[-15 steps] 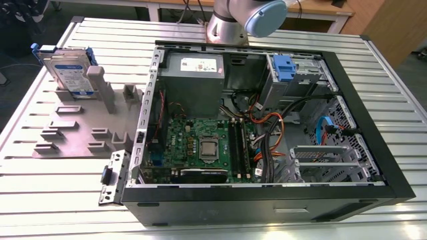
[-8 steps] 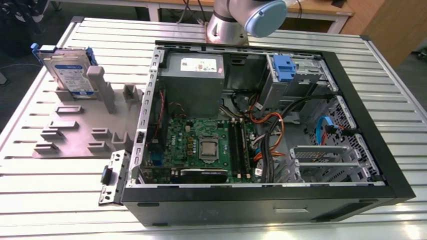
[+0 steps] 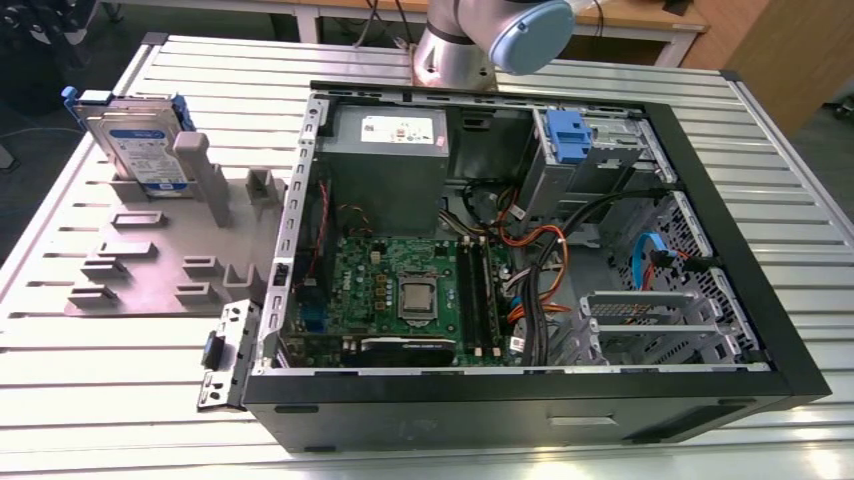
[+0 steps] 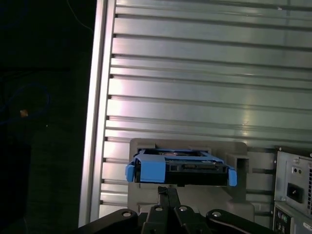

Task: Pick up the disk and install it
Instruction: 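Pick up the disk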

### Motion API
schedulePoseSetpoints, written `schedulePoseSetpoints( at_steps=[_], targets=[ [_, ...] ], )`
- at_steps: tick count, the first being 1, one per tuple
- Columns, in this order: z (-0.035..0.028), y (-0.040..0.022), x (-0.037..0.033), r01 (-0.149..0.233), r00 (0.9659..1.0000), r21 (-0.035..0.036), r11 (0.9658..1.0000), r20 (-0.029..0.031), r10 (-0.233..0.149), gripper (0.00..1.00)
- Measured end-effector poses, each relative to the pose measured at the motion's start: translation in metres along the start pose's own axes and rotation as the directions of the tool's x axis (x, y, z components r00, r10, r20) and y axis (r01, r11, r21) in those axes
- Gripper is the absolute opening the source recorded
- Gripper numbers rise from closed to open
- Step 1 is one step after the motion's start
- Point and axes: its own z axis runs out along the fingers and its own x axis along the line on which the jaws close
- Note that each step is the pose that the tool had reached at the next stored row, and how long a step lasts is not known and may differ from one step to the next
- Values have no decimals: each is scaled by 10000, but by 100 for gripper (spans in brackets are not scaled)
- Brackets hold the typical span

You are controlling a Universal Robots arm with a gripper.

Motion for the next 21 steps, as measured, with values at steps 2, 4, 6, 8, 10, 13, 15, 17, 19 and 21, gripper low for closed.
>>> schedulePoseSetpoints(
  at_steps=[2,4,6,8,10,13,15,17,19,21],
  targets=[
    [0,0,0,161,9999,0,9999,-7,-161,11],
    [0,0,0,386,9993,0,9993,-17,-386,11],
    [0,0,0,631,9980,0,9980,-26,-631,11],
    [1,0,0,963,9953,0,9954,-40,-963,11],
    [1,0,0,1337,9910,-1,9910,-57,-1336,11],
    [1,0,0,1792,9838,-3,9838,-76,-1792,11],
    [1,0,0,2087,9779,-4,9780,-89,-2087,11],
    [1,0,0,2346,9720,-5,9721,-101,-2346,11],
    [2,0,0,2580,9661,-4,9661,-111,-2580,11],
    [2,-1,0,2826,9592,-2,9592,-123,-2826,11]
  ],
)
